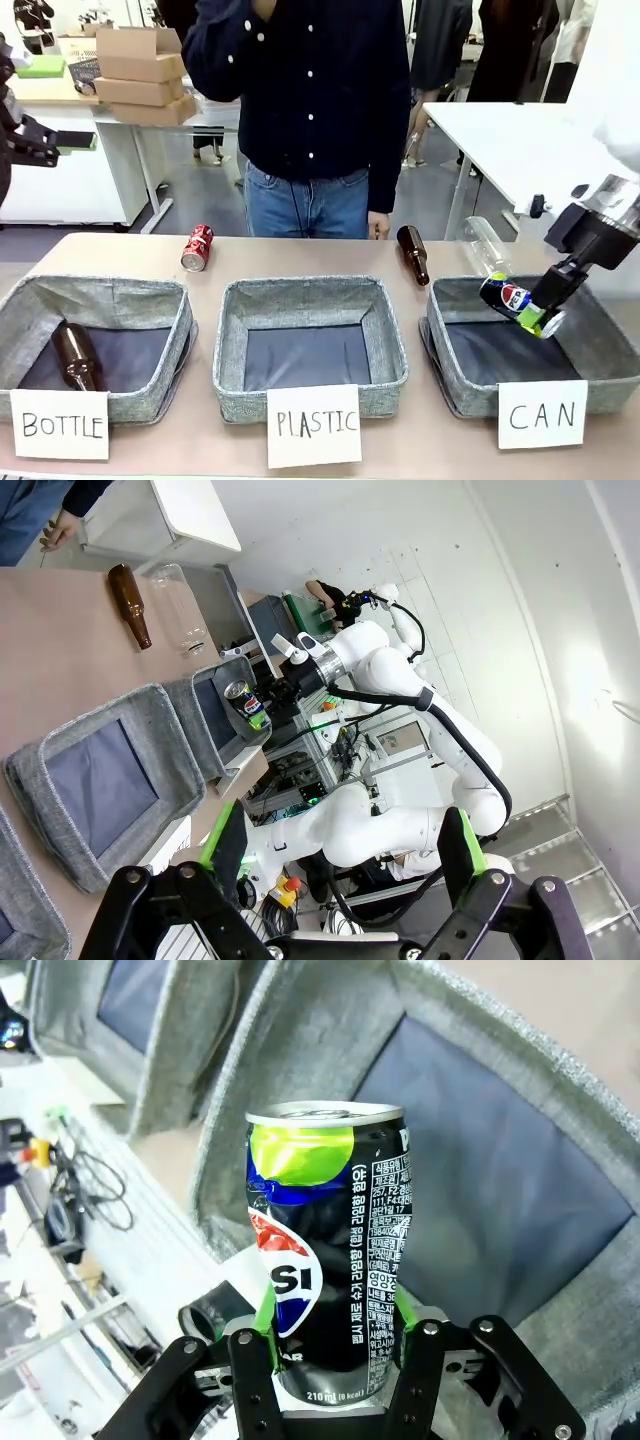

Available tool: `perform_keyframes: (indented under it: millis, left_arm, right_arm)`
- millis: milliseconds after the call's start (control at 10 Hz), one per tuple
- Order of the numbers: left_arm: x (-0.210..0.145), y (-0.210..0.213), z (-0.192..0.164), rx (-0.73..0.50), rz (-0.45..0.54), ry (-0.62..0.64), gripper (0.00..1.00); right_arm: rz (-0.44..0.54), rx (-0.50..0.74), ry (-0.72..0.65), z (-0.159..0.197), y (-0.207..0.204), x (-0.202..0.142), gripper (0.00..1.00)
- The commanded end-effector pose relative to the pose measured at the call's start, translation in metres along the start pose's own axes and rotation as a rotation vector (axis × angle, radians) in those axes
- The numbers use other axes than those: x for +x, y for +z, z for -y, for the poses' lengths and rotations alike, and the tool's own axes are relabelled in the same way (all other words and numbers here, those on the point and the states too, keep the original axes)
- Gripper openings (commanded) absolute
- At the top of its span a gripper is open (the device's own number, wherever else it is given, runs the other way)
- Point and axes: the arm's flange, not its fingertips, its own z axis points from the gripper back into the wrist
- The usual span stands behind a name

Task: Sort the can waste into the basket.
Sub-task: Pick up the can waste from the table and place it in the right Fabric basket.

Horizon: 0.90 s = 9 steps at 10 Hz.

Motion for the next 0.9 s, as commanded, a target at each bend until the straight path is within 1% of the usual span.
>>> perform_keyframes:
  millis: [0, 100, 200, 300, 700, 800]
  left_arm:
    - [0.0005, -0.0013, 0.0009, -0.023, 0.007, -0.019, 1.0]
    - [0.0005, -0.0013, 0.0009, -0.023, 0.007, -0.019, 1.0]
    - [0.0005, -0.0013, 0.0009, -0.023, 0.007, -0.019, 1.0]
    - [0.0005, -0.0013, 0.0009, -0.023, 0.007, -0.019, 1.0]
    - [0.0005, -0.0013, 0.0009, -0.023, 0.007, -0.019, 1.0]
    - [0.0005, -0.0013, 0.0009, -0.023, 0.007, -0.019, 1.0]
  right_arm:
    - [0.017, -0.008, 0.007, 0.0007, 0.0011, 0.0065, 0.0]
    - [0.015, -0.016, 0.011, 0.0008, 0.0016, 0.0069, 0.63]
    - [0.014, -0.029, 0.009, 0.0008, 0.0011, 0.0061, 0.97]
    - [0.01, -0.035, 0.009, 0.0001, 0.0015, 0.0065, 1.0]
    - [0.018, -0.022, 0.005, 0.0022, 0.0007, 0.0067, 1.0]
    - [0.039, -0.008, -0.048, 0.0022, 0.0, 0.0088, 1.0]
